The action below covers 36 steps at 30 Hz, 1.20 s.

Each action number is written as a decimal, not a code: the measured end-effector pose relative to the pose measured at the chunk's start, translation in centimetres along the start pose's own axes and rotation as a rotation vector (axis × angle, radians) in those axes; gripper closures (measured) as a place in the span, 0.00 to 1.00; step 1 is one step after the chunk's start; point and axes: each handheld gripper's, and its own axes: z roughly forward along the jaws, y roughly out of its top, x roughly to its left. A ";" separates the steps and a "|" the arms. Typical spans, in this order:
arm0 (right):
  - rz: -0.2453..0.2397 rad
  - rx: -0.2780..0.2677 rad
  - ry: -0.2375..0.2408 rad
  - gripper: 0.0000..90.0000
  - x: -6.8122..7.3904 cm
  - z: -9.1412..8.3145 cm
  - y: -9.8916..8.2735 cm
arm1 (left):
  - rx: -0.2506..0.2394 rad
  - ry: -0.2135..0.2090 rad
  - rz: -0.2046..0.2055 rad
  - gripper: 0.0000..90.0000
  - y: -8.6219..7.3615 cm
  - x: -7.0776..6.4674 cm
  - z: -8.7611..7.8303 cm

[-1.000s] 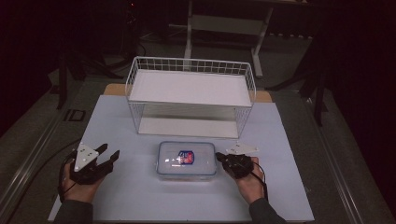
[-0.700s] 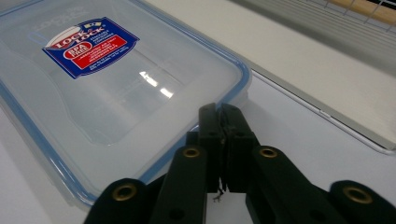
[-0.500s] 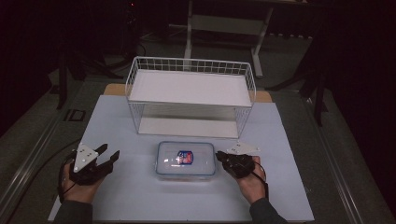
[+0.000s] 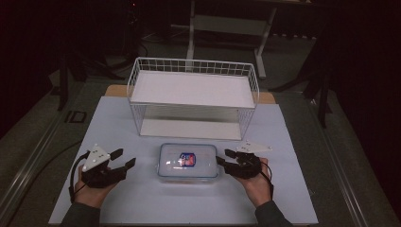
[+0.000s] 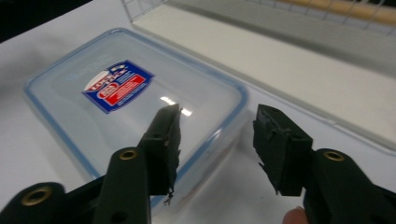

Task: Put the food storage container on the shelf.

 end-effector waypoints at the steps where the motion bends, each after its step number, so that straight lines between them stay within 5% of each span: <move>1: 0.004 0.006 0.008 0.53 0.0 0.1 0.0 | 0.009 -0.028 -0.001 0.43 0.3 -0.3 0.3; 9: 0.060 0.051 0.090 0.40 0.5 1.3 0.4 | 0.062 -0.177 -0.061 0.37 2.5 -2.3 3.2; 12: 0.082 0.071 0.112 0.33 0.6 1.7 0.7 | 0.095 -0.198 -0.078 0.25 3.1 -2.8 4.4; 22: 0.157 0.087 0.134 0.26 -0.3 2.5 -0.2 | 0.174 -0.214 -0.122 0.21 1.2 -3.7 8.1; 33: 0.209 0.134 0.180 0.19 -0.7 3.8 -0.8 | 0.169 -0.252 -0.191 0.17 0.7 -3.2 9.2; 36: 0.217 0.147 0.199 0.16 -0.7 4.2 -0.9 | 0.164 -0.306 -0.266 0.17 0.1 -2.7 9.5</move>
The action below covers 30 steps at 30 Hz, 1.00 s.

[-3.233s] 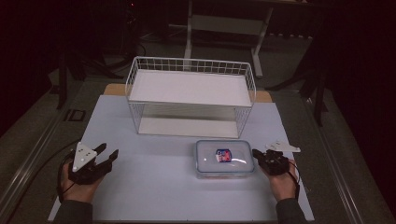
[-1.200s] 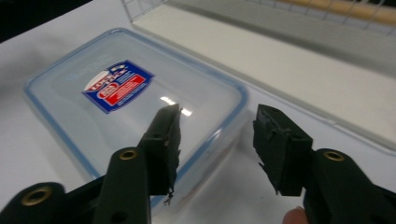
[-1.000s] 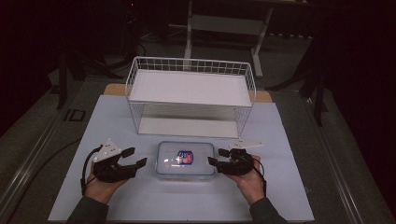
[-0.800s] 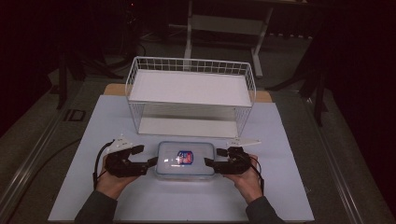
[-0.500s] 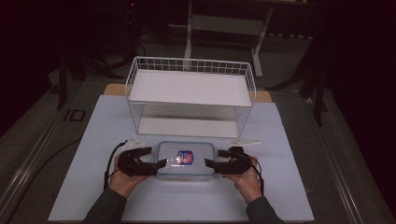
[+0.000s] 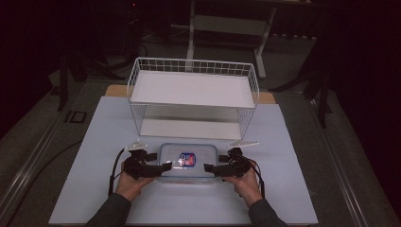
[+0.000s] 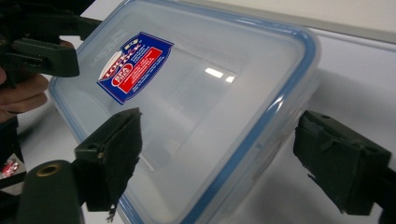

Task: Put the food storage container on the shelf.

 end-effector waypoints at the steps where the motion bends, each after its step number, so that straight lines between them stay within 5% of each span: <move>1: 0.003 0.003 0.005 0.16 0.0 0.0 0.0 | -0.001 -0.008 -0.008 0.17 -0.1 0.1 0.1; 7: 0.035 0.014 0.034 0.15 -0.3 0.4 -0.1 | 0.006 -0.042 -0.048 0.13 -0.3 0.4 0.4; 10: 0.063 0.016 0.055 0.14 -0.6 0.5 -0.2 | 0.026 -0.100 -0.092 0.13 -0.4 0.8 0.8; 17: 0.118 0.022 0.101 0.17 -1.0 0.7 -0.3 | 0.038 -0.131 -0.151 0.12 -0.6 1.3 1.0; 30: 0.237 -0.006 0.153 0.34 -2.1 -0.1 -0.8 | 0.015 -0.180 -0.260 0.34 -0.8 2.4 -0.3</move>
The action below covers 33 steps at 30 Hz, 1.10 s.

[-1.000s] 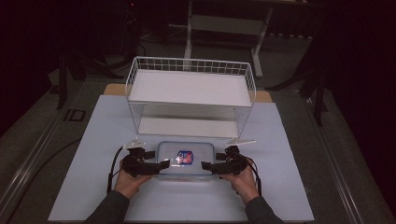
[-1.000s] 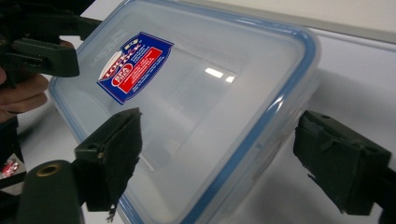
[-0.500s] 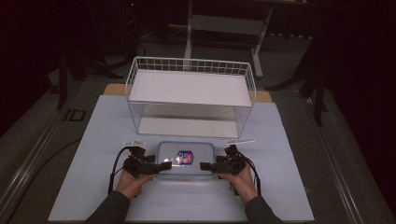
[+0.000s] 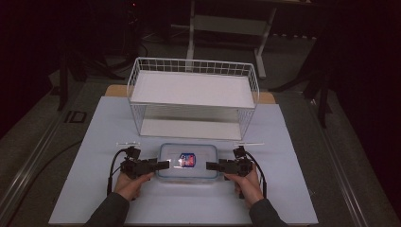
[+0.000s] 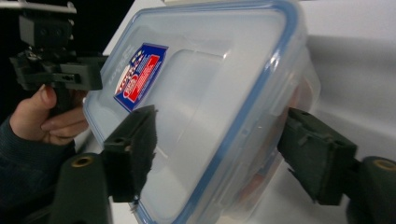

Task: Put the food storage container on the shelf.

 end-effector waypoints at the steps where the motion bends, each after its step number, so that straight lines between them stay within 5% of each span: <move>1: 0.000 -0.007 0.003 0.36 0.0 -0.1 0.0 | -0.001 -0.002 0.000 0.36 0.0 0.0 -0.1; 13: -0.034 -0.042 0.036 0.52 0.6 -1.8 -0.9 | -0.022 -0.035 -0.013 0.53 -0.7 -0.6 -1.7; 33: -0.045 -0.054 0.011 0.56 1.7 -2.4 -1.5 | -0.014 0.016 0.022 0.53 -1.0 -2.1 -2.2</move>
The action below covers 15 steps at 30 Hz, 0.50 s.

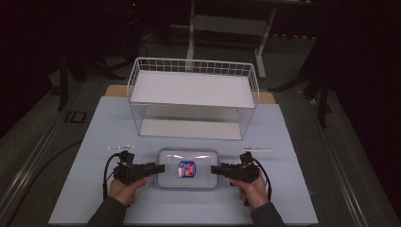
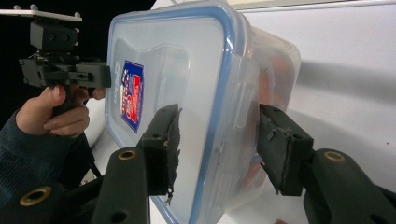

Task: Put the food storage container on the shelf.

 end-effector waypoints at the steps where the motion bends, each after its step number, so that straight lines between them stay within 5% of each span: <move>1: -0.001 -0.002 -0.001 0.56 0.1 0.0 0.0 | -0.002 0.007 0.011 0.54 0.0 -0.2 0.0; 15: -0.052 -0.046 -0.002 0.57 0.9 -0.5 0.3 | -0.051 0.013 0.040 0.54 0.3 -1.0 -0.8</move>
